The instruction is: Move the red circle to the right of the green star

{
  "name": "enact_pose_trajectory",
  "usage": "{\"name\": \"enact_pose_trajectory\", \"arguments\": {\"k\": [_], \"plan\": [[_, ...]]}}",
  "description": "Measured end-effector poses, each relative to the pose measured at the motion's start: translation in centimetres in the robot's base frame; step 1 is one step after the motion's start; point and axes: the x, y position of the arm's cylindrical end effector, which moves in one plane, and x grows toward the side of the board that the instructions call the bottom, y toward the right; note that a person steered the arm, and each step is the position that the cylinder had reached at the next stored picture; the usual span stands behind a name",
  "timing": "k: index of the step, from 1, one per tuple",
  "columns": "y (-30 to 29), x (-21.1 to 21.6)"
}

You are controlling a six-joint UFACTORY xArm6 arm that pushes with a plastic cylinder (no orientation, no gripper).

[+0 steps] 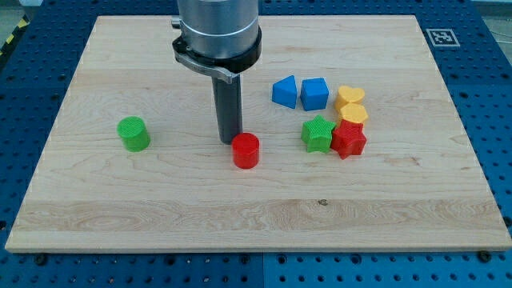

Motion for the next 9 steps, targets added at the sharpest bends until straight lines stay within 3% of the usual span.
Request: {"name": "enact_pose_trajectory", "arguments": {"k": [2,5,9], "plan": [[-3.0,0.0],[-2.1,5.4],[2.0,0.3]]}}
